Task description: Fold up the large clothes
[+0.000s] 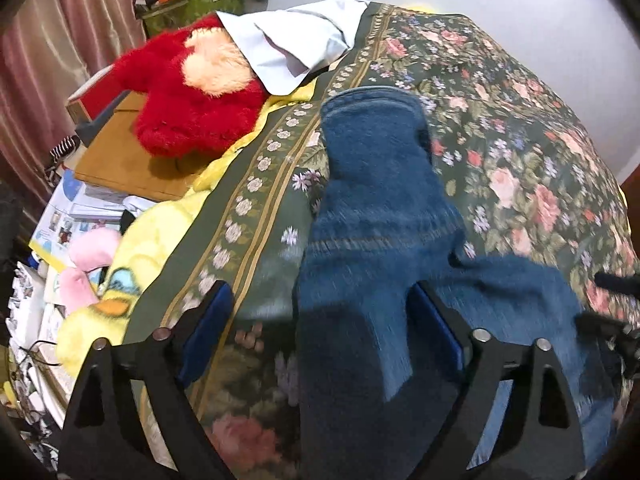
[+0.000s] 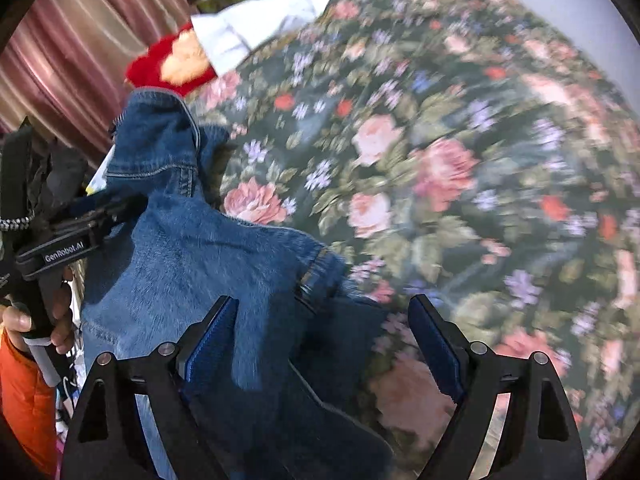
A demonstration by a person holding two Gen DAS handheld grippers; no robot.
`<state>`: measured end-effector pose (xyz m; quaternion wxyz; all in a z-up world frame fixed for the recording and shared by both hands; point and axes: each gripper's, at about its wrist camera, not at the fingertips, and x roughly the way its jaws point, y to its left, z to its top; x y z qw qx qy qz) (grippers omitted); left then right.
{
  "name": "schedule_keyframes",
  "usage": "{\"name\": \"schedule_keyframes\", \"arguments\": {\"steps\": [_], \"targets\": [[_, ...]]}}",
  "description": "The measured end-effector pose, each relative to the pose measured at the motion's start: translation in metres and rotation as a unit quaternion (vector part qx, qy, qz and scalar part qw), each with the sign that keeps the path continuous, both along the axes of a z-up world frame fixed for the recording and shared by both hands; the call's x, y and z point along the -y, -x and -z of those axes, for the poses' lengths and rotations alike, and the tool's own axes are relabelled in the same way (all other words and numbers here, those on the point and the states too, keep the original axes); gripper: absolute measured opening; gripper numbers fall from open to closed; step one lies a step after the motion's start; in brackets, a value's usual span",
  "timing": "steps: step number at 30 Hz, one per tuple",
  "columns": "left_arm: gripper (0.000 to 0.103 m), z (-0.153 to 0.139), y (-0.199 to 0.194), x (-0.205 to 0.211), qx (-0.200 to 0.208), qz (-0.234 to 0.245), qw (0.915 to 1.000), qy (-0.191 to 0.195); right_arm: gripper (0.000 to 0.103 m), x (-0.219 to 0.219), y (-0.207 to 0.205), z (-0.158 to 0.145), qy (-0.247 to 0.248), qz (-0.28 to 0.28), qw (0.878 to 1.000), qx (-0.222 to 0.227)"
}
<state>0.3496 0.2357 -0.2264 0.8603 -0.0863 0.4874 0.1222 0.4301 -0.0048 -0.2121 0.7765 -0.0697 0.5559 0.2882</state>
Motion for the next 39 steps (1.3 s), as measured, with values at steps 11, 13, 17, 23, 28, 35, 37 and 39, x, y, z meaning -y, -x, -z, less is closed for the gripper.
{"name": "schedule_keyframes", "arguments": {"steps": [11, 13, 17, 23, 28, 35, 37, 39], "targets": [[0.088, -0.127, 0.103, 0.060, 0.150, 0.062, 0.9863, -0.029, 0.086, 0.047, 0.101, -0.139, -0.076, 0.011, 0.983, 0.167], [0.088, -0.152, 0.121, 0.071, 0.185, 0.070, 0.9797, -0.031, 0.086, 0.057, 0.124, -0.165, -0.098, 0.015, 0.975, 0.199], [0.088, -0.196, 0.166, 0.095, 0.257, 0.082, 0.9619, -0.043, 0.086, 0.071, 0.169, -0.206, -0.134, 0.026, 0.956, 0.260], [0.088, -0.236, 0.231, 0.121, 0.342, 0.078, 0.9345, -0.059, 0.086, 0.093, 0.240, -0.254, -0.167, 0.048, 0.924, 0.341], [0.088, -0.249, 0.265, 0.130, 0.375, 0.068, 0.9215, -0.072, 0.086, 0.106, 0.288, -0.272, -0.180, 0.065, 0.905, 0.381], [0.093, -0.246, 0.283, 0.140, 0.375, 0.069, 0.9198, -0.091, 0.100, 0.113, 0.321, -0.273, -0.184, 0.097, 0.897, 0.390], [0.096, -0.244, 0.284, 0.140, 0.371, 0.067, 0.9222, -0.085, 0.103, 0.111, 0.325, -0.271, -0.178, 0.107, 0.897, 0.390], [0.096, -0.241, 0.284, 0.139, 0.368, 0.065, 0.9248, -0.074, 0.103, 0.109, 0.327, -0.270, -0.171, 0.113, 0.897, 0.391]]}}
